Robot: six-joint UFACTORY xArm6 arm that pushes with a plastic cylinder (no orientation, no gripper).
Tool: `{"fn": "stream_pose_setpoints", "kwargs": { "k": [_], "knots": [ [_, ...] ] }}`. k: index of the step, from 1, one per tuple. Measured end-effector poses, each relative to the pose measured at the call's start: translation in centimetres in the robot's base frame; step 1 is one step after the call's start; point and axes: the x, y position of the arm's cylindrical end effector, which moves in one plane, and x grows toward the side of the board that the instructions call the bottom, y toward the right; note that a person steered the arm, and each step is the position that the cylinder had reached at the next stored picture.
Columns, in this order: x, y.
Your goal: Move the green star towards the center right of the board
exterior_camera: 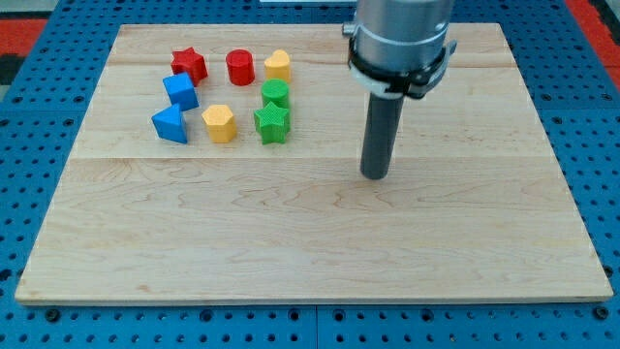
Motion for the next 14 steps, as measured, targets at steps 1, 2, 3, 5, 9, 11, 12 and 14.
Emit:
{"fn": "stream_pose_setpoints", "kwargs": {
  "k": [1, 2, 3, 5, 9, 11, 12, 14],
  "knots": [
    [1.0, -5.8],
    [0.9, -13.6],
    [-0.4, -19.8],
    [-4.7, -28.8],
    [-11.5, -19.2],
    [-10.8, -9.5],
    [-10.1, -10.6],
    [-6.7, -11.8]
  ]
}}
